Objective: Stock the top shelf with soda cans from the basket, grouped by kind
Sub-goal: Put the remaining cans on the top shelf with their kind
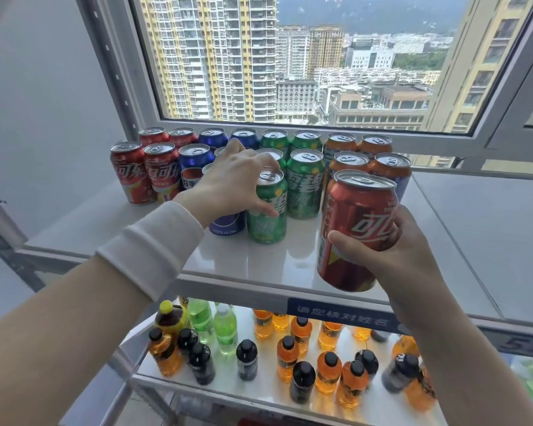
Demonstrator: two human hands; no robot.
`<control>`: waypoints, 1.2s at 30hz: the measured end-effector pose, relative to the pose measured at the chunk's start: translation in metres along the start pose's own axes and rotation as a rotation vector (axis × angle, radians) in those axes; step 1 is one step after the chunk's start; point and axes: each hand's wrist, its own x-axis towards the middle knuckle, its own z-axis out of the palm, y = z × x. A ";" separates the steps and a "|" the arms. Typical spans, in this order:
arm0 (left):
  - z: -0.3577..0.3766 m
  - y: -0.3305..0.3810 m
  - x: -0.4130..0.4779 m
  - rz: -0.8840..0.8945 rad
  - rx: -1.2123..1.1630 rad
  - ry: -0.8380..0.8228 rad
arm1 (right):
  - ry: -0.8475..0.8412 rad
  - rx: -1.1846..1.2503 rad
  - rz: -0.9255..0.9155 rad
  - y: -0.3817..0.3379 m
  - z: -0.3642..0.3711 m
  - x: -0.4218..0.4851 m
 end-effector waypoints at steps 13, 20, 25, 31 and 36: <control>0.001 -0.005 0.003 0.017 0.030 -0.017 | -0.041 -0.015 0.009 0.004 0.007 -0.002; -0.021 -0.010 -0.035 0.014 -0.156 0.199 | -0.071 -0.033 -0.018 -0.006 0.026 -0.001; -0.040 -0.049 -0.085 -0.109 -0.425 0.293 | -0.084 -0.063 -0.052 -0.020 0.067 0.005; -0.046 -0.131 -0.123 -0.231 -0.468 0.371 | -0.116 -0.082 -0.078 -0.036 0.145 0.018; -0.036 -0.187 -0.139 -0.278 -0.517 0.368 | -0.095 -0.168 -0.120 -0.027 0.221 0.038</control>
